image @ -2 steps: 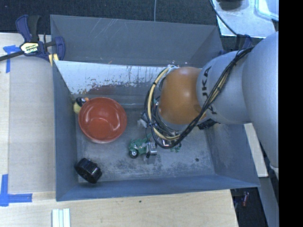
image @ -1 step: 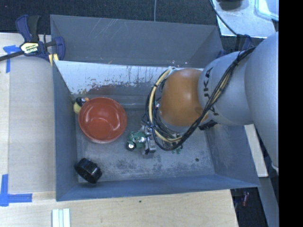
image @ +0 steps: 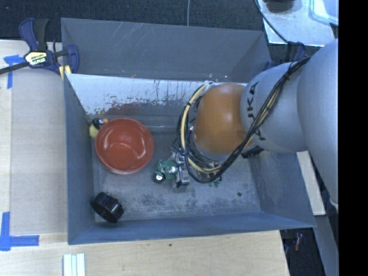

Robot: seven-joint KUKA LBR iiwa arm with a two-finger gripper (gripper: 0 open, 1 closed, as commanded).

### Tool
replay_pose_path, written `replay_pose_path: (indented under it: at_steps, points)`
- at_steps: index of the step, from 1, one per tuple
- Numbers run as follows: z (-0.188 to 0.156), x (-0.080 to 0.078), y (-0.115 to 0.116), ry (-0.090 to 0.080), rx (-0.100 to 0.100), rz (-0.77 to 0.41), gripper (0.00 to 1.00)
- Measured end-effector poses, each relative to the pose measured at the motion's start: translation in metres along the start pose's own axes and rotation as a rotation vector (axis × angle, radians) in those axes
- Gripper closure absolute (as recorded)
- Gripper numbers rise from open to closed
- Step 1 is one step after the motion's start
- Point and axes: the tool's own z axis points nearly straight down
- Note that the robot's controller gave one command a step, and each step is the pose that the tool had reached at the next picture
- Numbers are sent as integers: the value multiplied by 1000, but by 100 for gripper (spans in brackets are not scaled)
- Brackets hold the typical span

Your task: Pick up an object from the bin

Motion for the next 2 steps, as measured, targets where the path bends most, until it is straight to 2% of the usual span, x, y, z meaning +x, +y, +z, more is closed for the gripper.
replay_pose_path:
  at_steps: [1, 2]
  points:
    - [-4, 0, 0, -1, 0, 0, 100]
    - [-31, 2, 0, 8, 1, 1, 100]
